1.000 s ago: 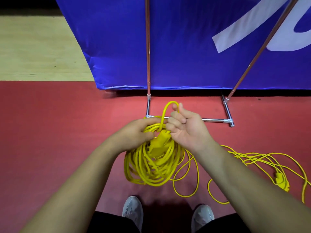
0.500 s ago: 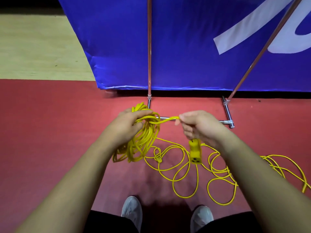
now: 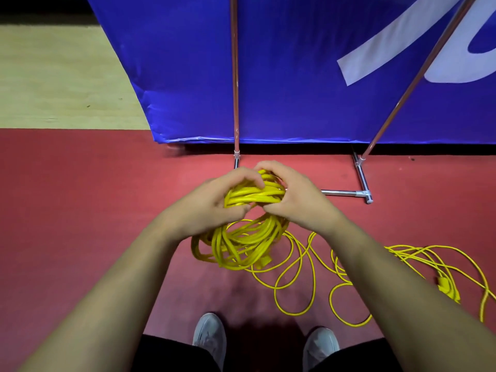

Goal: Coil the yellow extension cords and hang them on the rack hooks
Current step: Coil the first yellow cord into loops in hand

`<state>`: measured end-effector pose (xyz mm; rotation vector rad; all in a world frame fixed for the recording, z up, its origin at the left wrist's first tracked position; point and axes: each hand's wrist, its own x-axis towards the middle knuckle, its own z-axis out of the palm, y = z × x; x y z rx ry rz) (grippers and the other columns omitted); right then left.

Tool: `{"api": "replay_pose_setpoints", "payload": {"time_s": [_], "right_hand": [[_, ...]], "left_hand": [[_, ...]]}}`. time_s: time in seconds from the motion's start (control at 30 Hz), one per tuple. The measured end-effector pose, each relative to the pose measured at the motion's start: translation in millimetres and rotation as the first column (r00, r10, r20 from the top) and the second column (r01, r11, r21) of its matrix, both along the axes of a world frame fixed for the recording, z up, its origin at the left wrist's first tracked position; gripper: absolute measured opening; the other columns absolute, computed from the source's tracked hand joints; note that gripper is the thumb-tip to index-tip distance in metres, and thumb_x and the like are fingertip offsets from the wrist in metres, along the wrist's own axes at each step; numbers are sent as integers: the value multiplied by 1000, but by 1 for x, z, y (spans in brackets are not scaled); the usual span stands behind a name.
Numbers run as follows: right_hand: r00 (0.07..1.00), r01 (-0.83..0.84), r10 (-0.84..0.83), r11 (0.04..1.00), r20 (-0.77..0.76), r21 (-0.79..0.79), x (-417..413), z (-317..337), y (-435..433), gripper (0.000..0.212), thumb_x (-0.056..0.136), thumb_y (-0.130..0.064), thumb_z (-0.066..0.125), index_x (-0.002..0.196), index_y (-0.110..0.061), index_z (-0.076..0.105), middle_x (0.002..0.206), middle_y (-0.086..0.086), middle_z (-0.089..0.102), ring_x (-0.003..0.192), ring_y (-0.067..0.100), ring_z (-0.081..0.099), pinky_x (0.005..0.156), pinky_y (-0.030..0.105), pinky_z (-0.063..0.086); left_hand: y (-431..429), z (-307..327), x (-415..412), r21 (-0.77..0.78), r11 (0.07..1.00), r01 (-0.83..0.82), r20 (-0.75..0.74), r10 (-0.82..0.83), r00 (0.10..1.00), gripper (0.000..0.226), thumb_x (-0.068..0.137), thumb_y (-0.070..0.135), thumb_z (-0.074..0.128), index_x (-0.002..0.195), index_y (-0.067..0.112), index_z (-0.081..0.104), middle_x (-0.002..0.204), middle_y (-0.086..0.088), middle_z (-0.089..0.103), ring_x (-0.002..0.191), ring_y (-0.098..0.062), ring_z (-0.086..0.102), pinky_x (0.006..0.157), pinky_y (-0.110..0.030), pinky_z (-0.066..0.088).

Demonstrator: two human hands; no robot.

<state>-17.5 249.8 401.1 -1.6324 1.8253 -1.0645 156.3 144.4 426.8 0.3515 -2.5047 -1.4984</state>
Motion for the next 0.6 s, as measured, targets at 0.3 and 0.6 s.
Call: {"api": "replay_pose_setpoints", "payload": {"time_s": [0.3, 0.6], "right_hand": [[965, 97, -109, 993, 240, 61, 8, 14, 4, 32, 67, 2, 71, 91, -14, 57, 65, 2, 62, 52, 8, 51, 49, 25, 43], [932, 157, -154, 987, 328, 18, -10, 41, 19, 32, 67, 5, 69, 92, -10, 58, 69, 5, 63, 55, 13, 52, 50, 28, 42]], "left_hand": [[0, 7, 2, -264, 940, -215, 50, 236, 970, 58, 71, 7, 70, 117, 24, 38, 66, 0, 53, 52, -12, 49, 51, -29, 42], [-1, 10, -6, -283, 912, -296, 115, 338, 934, 21, 67, 22, 65, 87, 22, 59, 68, 1, 63, 64, -17, 61, 58, -35, 51]]}}
